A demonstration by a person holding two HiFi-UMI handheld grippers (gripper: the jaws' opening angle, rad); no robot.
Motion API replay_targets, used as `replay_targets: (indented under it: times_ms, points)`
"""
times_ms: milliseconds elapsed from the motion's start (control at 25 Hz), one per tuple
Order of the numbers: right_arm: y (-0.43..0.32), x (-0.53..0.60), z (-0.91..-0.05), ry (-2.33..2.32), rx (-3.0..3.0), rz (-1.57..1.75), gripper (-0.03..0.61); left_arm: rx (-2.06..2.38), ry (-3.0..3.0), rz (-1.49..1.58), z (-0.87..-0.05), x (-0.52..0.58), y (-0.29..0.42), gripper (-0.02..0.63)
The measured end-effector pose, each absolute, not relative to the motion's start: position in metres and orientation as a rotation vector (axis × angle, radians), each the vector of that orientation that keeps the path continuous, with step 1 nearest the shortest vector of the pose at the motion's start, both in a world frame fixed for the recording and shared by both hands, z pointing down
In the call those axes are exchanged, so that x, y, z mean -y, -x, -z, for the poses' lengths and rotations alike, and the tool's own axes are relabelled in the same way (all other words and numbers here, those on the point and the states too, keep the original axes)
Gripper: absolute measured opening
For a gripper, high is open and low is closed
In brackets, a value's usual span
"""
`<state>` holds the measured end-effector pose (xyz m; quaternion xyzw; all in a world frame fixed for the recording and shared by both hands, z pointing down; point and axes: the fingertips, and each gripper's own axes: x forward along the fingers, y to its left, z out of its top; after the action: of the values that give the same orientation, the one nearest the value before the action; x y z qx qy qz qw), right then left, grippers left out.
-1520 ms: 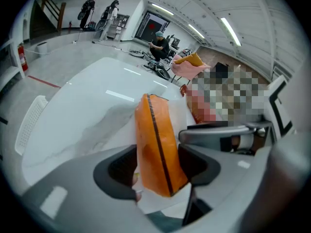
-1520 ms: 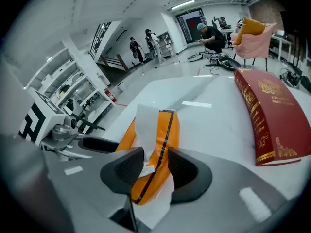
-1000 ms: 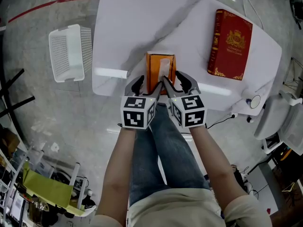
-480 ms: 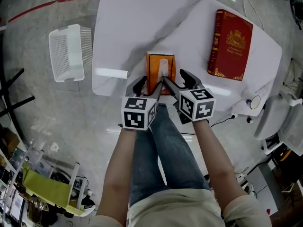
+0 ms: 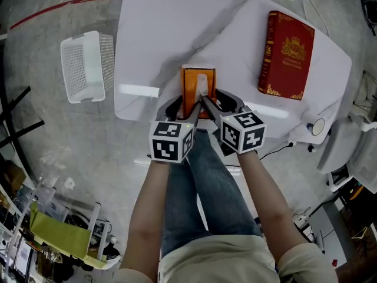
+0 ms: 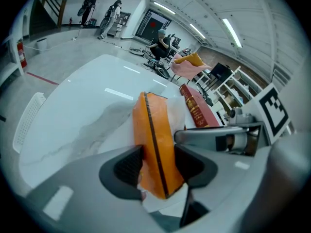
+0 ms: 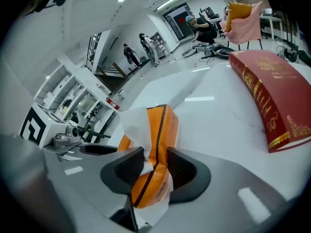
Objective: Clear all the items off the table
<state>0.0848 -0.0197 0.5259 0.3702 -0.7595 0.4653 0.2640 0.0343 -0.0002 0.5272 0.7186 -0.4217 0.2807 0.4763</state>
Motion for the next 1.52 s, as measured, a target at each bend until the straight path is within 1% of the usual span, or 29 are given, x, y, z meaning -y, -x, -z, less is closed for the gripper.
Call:
replay_targets:
  times_ms: [520, 1040, 1520]
  points:
    - [-0.084, 0.021, -0.519, -1.045, 2.041, -1.216, 0.138, 1.052, -1.764, -0.695, -0.522, 0.002, -0.034, 0.195]
    - [-0.084, 0.029, -0.508, -1.104, 2.049, -1.160, 0.137, 1.038, -1.815, -0.644, -0.515, 0.011, -0.034, 0.194]
    - [-0.053, 0.028, -0.504, -1.212, 2.025, -1.141, 0.137, 0.961, -1.886, -0.640, -0.513, 0.013, -0.002, 0.195]
